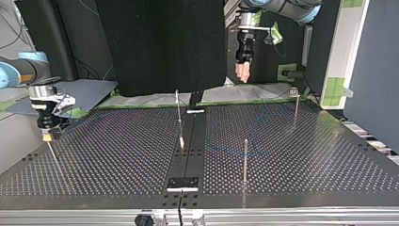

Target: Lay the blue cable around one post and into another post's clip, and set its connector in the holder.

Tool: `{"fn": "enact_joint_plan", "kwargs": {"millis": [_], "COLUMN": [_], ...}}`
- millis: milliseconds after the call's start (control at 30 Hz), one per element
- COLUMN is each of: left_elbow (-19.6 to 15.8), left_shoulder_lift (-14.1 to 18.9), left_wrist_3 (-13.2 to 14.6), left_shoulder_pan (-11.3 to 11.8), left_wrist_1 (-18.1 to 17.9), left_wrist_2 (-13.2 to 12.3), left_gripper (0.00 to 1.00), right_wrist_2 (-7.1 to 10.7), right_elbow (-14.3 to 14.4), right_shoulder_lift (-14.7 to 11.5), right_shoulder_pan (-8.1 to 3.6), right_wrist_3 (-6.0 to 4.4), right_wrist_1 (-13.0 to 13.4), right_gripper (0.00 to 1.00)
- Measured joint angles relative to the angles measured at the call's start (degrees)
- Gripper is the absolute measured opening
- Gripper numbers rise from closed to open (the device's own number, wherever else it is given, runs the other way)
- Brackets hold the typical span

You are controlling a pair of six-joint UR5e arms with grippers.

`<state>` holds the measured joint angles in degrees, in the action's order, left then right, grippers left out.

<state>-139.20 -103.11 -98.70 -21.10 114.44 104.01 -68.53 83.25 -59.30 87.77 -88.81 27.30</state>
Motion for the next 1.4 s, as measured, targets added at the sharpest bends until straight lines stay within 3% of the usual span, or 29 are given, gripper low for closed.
{"fn": "enact_joint_plan", "kwargs": {"millis": [1400], "left_elbow": [0.00], "left_shoulder_lift": [-0.01], "left_wrist_3": [-0.09], "left_shoulder_pan": [-0.01], "left_wrist_1": [-0.27], "left_wrist_2": [0.00], "left_gripper": [1.00], "right_wrist_2": [-0.40], "right_elbow": [-0.06], "right_shoulder_lift": [0.16], "right_shoulder_pan": [0.35], "right_wrist_3": [0.12], "right_wrist_1": [0.97], "right_gripper": [0.79]}}
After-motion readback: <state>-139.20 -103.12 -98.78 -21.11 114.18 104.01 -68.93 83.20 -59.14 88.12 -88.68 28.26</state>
